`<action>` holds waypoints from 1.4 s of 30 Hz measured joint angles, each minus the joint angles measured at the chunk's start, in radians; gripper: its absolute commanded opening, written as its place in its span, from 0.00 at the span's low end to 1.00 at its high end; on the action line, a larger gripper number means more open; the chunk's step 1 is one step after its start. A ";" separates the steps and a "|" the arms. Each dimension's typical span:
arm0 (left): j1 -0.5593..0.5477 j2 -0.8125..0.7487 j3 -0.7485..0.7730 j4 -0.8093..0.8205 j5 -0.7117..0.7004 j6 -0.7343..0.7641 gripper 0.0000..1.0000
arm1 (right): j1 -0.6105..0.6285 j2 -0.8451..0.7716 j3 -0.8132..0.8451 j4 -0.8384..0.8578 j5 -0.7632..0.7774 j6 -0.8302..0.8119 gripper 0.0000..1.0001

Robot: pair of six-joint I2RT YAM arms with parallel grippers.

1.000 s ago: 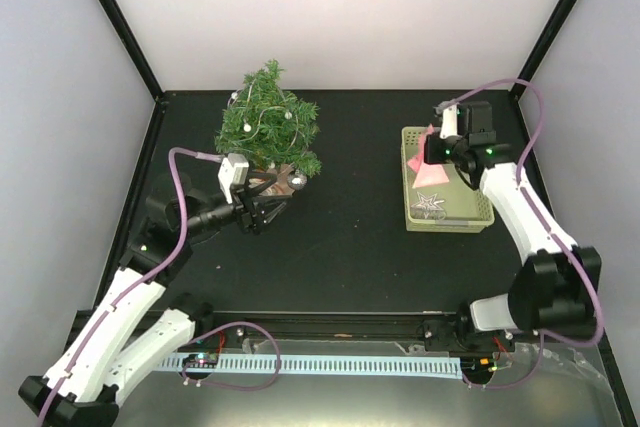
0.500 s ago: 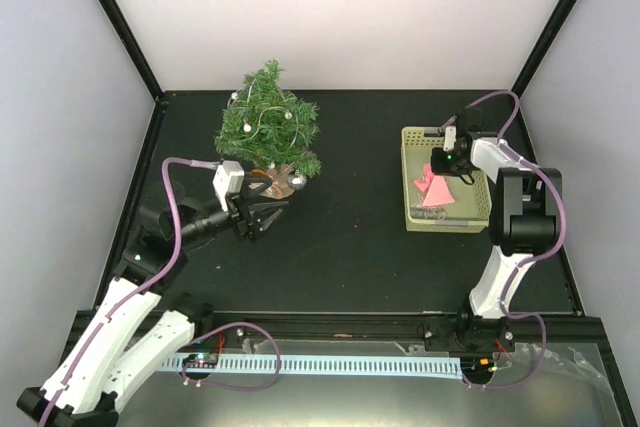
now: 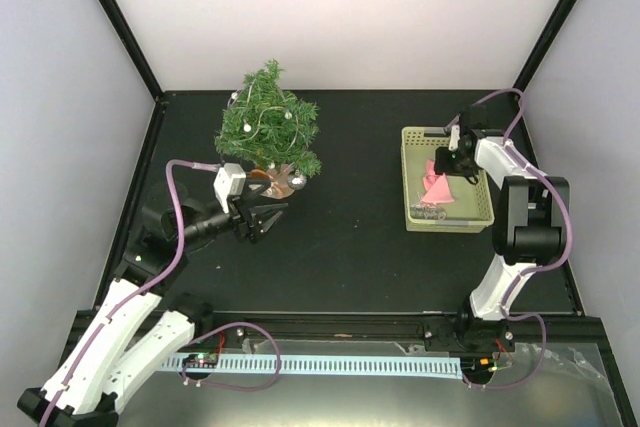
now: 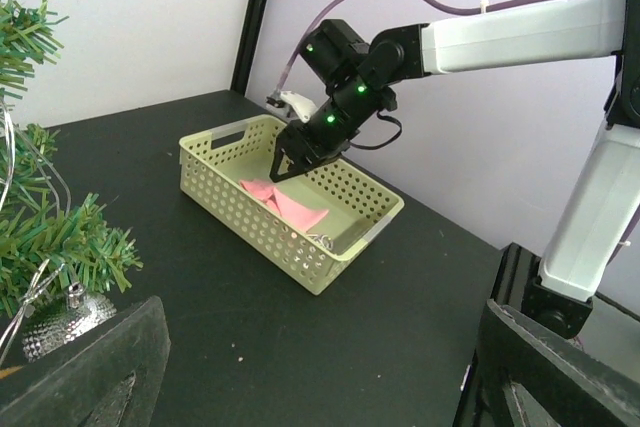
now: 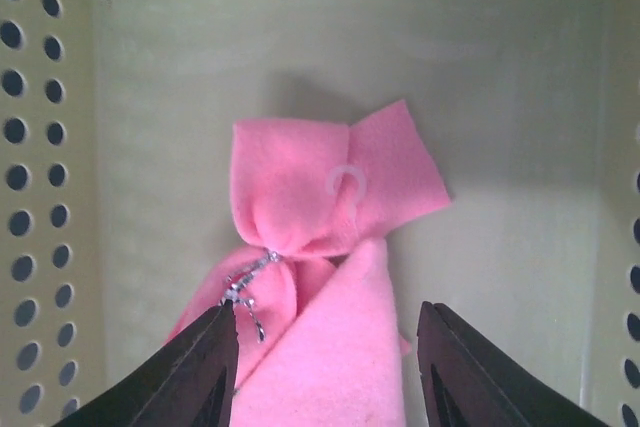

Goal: Decorate the small christmas tree

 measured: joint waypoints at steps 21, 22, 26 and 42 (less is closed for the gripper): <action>0.000 0.002 -0.010 -0.005 -0.002 0.000 0.86 | -0.009 0.058 -0.090 -0.006 -0.003 0.024 0.14; 0.000 0.002 -0.010 -0.005 -0.003 0.000 0.86 | -0.009 0.057 -0.090 -0.006 -0.003 0.025 0.11; 0.000 0.002 -0.010 -0.005 -0.004 0.000 0.86 | -0.009 0.037 -0.093 0.000 -0.003 0.026 0.01; 0.000 0.002 -0.010 -0.006 -0.019 0.002 0.86 | 0.029 -0.113 -0.094 -0.006 0.032 0.026 0.01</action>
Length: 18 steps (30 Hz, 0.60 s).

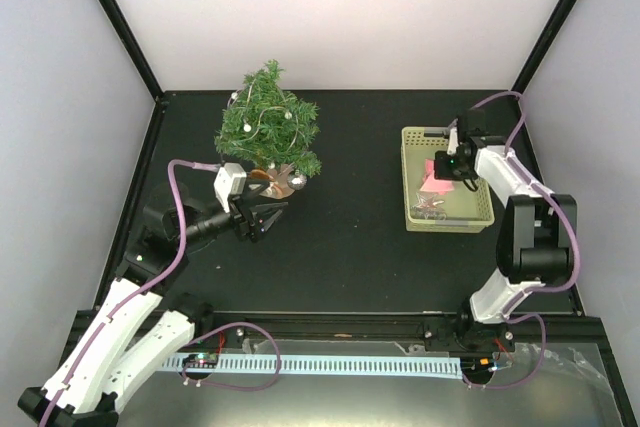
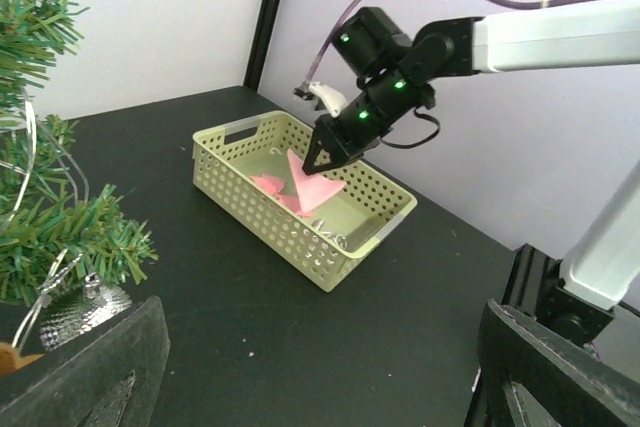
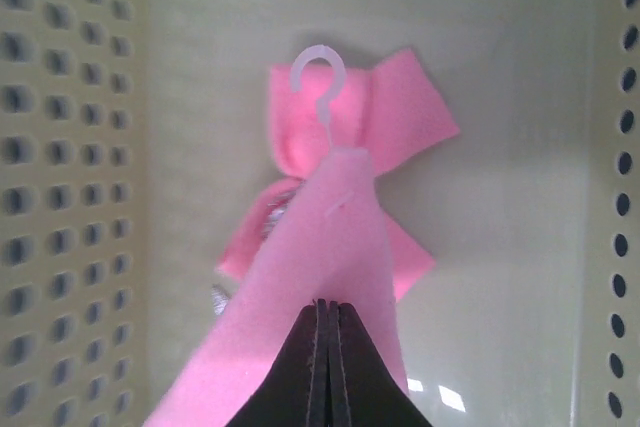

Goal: Decorate the small christmas tree

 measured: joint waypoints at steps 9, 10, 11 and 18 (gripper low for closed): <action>0.000 -0.008 0.000 -0.027 -0.111 0.031 0.86 | 0.260 -0.252 0.005 0.062 0.029 -0.031 0.01; 0.000 -0.012 0.000 -0.030 -0.128 0.035 0.87 | 0.297 -0.284 0.003 0.090 0.030 -0.040 0.01; 0.000 -0.017 0.000 -0.034 -0.148 0.041 0.87 | 0.329 -0.315 -0.003 0.123 0.028 -0.048 0.01; 0.000 -0.069 -0.011 -0.058 -0.261 0.077 0.90 | 0.432 -0.508 -0.208 0.488 -0.009 -0.134 0.01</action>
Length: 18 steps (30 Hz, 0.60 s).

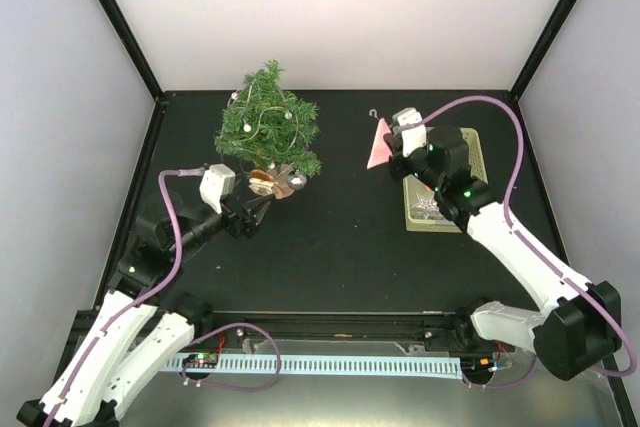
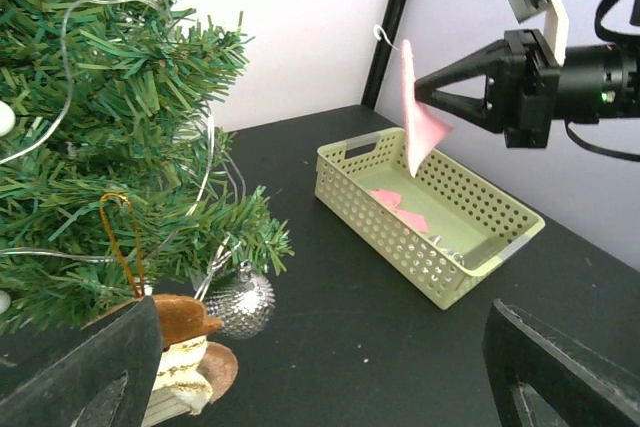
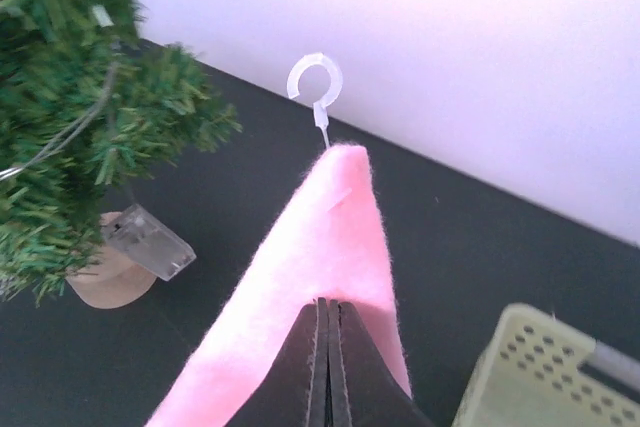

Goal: Decorate the small christmas tree

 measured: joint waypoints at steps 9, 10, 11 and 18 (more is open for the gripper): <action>0.000 -0.031 -0.022 -0.017 -0.054 0.020 0.99 | 0.050 0.019 -0.135 0.308 -0.037 -0.160 0.01; 0.000 -0.033 -0.027 -0.019 -0.058 0.021 0.99 | 0.056 0.032 -0.141 0.347 -0.043 -0.179 0.01; 0.000 -0.036 -0.031 -0.022 -0.064 0.024 0.99 | 0.064 0.046 -0.145 0.374 -0.047 -0.194 0.01; 0.000 -0.058 -0.040 -0.035 -0.111 0.049 0.99 | 0.125 0.193 -0.156 0.524 -0.053 -0.290 0.01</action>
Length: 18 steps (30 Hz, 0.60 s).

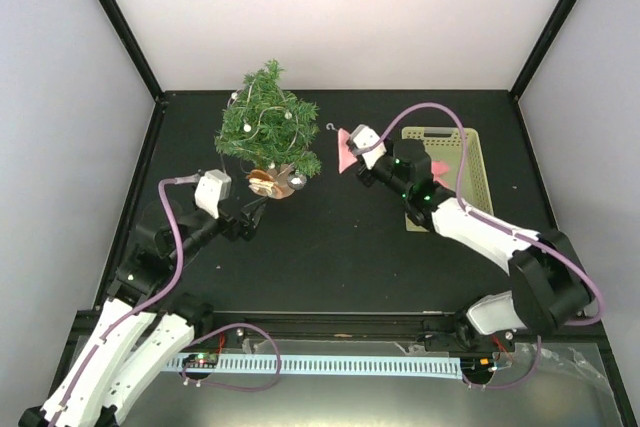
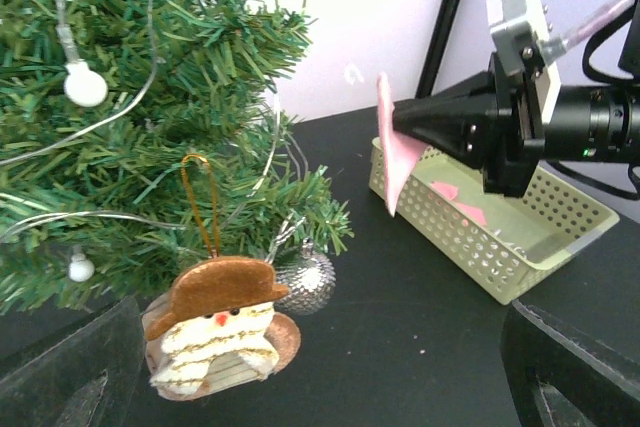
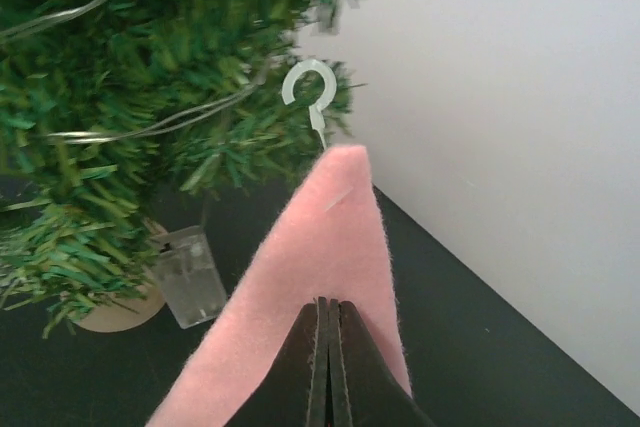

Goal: Decorate the small christmas tree

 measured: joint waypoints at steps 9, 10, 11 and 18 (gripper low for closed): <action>0.000 -0.054 -0.021 -0.015 -0.073 0.026 0.99 | 0.100 0.150 0.034 0.084 0.029 -0.082 0.01; 0.000 -0.057 -0.021 -0.015 -0.078 0.028 0.99 | 0.106 0.158 0.035 0.088 0.032 -0.087 0.01; 0.000 -0.059 -0.021 -0.017 -0.082 0.030 0.99 | 0.113 0.165 0.040 0.089 0.035 -0.094 0.01; 0.000 -0.067 -0.021 -0.018 -0.100 0.039 0.99 | 0.122 0.189 0.065 0.109 0.060 -0.120 0.01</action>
